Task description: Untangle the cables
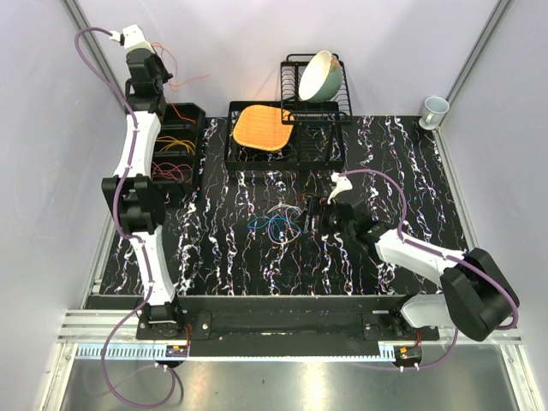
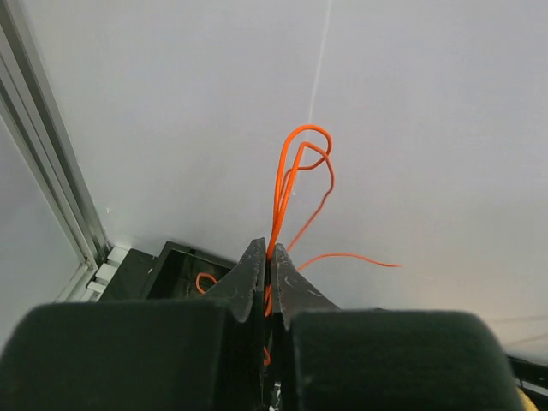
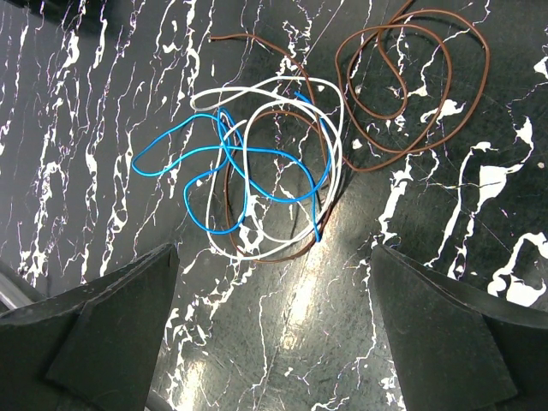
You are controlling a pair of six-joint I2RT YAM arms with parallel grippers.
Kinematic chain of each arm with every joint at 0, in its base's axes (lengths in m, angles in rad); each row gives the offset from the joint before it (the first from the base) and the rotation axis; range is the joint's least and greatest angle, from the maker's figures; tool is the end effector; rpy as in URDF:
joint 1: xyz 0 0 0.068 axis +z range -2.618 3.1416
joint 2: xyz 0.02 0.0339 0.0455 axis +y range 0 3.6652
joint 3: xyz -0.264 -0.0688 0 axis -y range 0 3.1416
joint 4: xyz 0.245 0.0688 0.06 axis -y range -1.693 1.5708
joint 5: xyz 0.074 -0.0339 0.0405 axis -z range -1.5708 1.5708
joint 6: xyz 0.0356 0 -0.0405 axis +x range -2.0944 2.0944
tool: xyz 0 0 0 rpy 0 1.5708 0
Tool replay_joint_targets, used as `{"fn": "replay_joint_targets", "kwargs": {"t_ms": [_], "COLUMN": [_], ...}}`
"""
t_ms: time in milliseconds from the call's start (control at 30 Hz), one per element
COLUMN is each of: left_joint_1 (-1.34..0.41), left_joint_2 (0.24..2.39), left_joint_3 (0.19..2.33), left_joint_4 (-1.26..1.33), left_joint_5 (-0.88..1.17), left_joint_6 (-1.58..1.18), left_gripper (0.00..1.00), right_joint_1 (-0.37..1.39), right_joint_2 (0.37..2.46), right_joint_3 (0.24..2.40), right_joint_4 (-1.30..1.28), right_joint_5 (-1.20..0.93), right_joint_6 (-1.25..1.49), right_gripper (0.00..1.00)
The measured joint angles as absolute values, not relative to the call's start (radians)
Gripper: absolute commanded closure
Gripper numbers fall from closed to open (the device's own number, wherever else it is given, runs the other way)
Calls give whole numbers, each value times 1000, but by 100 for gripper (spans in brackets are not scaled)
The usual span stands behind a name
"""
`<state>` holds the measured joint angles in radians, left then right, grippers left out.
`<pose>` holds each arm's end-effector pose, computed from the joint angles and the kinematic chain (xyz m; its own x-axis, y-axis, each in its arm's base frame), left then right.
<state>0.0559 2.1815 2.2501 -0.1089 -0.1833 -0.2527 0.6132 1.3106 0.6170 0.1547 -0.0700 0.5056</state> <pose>0.5194 0.0356 0.4020 0.0202 -0.2451 -0.9693 -0.2393 0.9401 -0.2427 0.2217 0.1590 0.2019 -0.6690 0.1200 -0.7335 -0.3419 0.8266 0.4471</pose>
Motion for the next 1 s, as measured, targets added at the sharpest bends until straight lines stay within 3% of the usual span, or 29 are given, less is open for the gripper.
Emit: {"fn": "replay_joint_targets", "kwargs": {"t_ms": [400,700,1000], "left_joint_1": [76,93,97], "left_joint_2": [2281,2255,2280], "left_joint_3": [2254,2004,2023], "left_joint_4": [-29,31,5], "left_joint_5": [-168,-191,-217], "left_joint_6": [-282,-282,-276], "left_gripper": [100,100,100], "right_joint_1": [613,612,612], "right_joint_2": [1325,1325,1325], "right_joint_3": [617,619,619], "right_joint_4": [154,156,160], "right_joint_5": [-70,-72,-72], "right_joint_6": [506,506,506], "right_gripper": [0,0,0]}}
